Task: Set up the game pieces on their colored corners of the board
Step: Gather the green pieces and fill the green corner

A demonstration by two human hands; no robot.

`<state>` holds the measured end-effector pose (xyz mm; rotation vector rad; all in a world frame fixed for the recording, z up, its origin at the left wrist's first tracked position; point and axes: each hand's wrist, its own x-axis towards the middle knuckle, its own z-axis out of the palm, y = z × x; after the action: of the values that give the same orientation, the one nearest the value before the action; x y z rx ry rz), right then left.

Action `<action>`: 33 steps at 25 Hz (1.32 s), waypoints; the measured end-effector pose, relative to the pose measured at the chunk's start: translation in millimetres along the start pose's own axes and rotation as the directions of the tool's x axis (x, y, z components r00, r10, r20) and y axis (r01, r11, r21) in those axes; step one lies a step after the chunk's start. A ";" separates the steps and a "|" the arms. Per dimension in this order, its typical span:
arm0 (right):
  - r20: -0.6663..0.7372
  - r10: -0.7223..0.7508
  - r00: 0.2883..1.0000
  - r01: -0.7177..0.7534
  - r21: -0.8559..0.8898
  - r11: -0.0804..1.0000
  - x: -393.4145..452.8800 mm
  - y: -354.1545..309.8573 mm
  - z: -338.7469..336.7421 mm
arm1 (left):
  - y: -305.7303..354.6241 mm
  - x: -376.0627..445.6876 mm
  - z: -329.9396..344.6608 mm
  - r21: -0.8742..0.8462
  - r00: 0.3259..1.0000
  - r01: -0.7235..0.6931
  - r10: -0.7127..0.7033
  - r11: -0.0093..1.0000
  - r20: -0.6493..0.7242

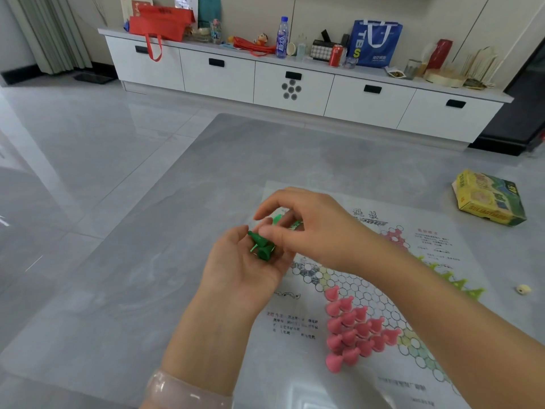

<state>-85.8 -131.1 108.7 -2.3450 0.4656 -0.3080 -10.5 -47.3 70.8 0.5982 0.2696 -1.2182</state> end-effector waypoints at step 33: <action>0.056 -0.060 0.997 0.069 -0.174 0.982 14.9 2.4 15.4 | 9.1 -0.8 -10.5 -0.032 0.999 0.018 -0.019 0.999 -0.029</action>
<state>-67.6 -129.5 97.3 -2.5377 0.4072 -0.2459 -1.0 -38.8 65.2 0.5870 0.3194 -1.2220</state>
